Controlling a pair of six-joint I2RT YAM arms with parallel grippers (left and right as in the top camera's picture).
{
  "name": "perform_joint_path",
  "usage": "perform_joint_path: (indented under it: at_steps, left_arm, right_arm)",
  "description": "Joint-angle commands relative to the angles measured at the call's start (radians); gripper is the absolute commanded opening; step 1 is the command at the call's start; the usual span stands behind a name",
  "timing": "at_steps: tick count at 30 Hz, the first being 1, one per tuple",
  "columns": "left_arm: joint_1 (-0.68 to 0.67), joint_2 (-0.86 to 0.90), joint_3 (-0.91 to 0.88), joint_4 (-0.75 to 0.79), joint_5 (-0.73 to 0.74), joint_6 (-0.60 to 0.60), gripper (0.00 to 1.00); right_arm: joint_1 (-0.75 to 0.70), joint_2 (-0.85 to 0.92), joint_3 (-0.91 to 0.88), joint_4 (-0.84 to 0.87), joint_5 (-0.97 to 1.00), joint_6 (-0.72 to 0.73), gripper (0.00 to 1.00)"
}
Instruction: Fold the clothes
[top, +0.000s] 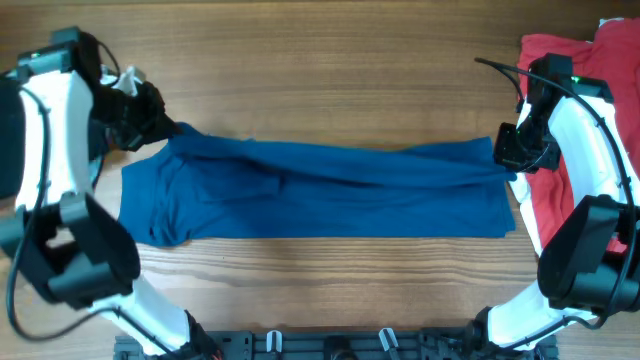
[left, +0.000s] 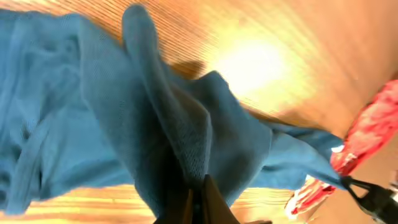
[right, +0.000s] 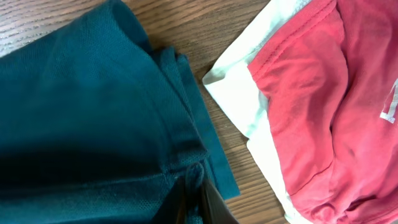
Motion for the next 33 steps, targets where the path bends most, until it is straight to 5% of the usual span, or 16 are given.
perform_joint_path:
  at_steps: [1, 3, 14, 22, 27, 28, 33]
  left_arm:
    - [0.018, -0.114, 0.003, -0.069, -0.036, -0.009, 0.04]
    - [-0.013, -0.108, -0.007, -0.132, -0.156, -0.009, 0.04]
    - [-0.089, -0.108, -0.400, -0.070, -0.331, -0.080, 0.04]
    - [-0.089, -0.108, -0.466, -0.016, -0.407, -0.130, 0.04]
    - [-0.089, -0.108, -0.467, 0.106, -0.483, -0.183, 0.32]
    - [-0.089, -0.108, -0.467, 0.143, -0.483, -0.183, 0.40]
    - [-0.101, -0.135, -0.441, 0.233, -0.217, -0.183, 0.32]
  right_arm:
    - [-0.006, -0.027, 0.004, -0.008, -0.008, -0.014, 0.07]
    - [-0.006, -0.027, -0.014, 0.001, -0.008, -0.014, 0.07]
    - [-0.006, -0.027, -0.117, 0.005, 0.034, 0.013, 0.07]
    - [-0.006, -0.027, -0.117, 0.000, 0.035, 0.012, 0.08]
    - [-0.006, -0.027, -0.117, -0.045, 0.035, 0.007, 0.16]
    - [-0.006, -0.027, -0.117, -0.058, 0.039, 0.007, 0.17]
    - [-0.006, -0.027, -0.117, -0.047, 0.056, 0.008, 0.22]
